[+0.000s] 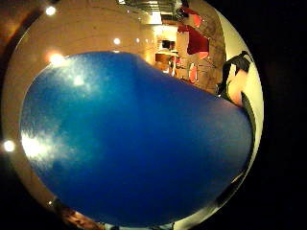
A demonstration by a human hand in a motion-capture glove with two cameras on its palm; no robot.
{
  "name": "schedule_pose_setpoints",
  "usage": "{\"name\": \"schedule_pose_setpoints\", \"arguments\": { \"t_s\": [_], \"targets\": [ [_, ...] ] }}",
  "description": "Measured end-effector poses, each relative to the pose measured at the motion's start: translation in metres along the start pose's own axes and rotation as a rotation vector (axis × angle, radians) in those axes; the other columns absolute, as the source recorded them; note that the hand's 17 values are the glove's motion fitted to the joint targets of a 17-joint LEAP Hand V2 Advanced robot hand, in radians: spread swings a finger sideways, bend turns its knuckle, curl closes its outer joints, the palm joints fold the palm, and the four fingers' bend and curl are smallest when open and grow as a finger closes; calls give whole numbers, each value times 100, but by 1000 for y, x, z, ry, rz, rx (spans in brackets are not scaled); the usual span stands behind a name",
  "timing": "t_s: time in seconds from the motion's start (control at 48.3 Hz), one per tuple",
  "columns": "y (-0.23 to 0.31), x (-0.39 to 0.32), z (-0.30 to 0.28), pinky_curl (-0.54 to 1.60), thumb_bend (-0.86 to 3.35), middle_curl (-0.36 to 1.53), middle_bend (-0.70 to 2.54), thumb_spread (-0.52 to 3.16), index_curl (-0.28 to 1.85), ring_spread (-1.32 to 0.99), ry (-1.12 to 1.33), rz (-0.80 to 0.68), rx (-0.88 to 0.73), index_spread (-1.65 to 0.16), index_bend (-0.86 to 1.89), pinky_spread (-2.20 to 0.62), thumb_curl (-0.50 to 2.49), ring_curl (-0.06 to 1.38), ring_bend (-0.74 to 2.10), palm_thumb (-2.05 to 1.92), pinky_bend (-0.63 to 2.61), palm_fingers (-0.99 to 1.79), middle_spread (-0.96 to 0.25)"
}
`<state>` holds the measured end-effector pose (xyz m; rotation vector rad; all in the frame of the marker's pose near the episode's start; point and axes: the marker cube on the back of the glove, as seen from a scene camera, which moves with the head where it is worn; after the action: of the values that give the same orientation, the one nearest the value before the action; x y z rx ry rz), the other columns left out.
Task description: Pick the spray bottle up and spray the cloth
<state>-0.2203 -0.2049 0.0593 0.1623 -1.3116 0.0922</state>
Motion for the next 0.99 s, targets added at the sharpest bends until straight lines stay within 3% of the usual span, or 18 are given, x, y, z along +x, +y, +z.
{"name": "schedule_pose_setpoints", "arguments": {
  "t_s": [0.372, 0.683, 0.993],
  "targets": [
    [2, 29, 28, 42, -3, 47, 47, 70, 49, -18, 42, 29, -34, -22, 19, -27, 63, 43, 48, 85, 38, 130, -12],
    [8, 29, 34, 42, -3, 47, 45, 78, 48, -18, 49, 2, -158, -22, 18, -26, 58, 42, 47, 85, 37, 127, -13],
    [28, 7, 0, 42, -4, 42, 28, 87, 34, -13, 10, -90, -186, -27, 3, -7, 51, 42, 39, 78, 40, 62, -14]
  ]
}}
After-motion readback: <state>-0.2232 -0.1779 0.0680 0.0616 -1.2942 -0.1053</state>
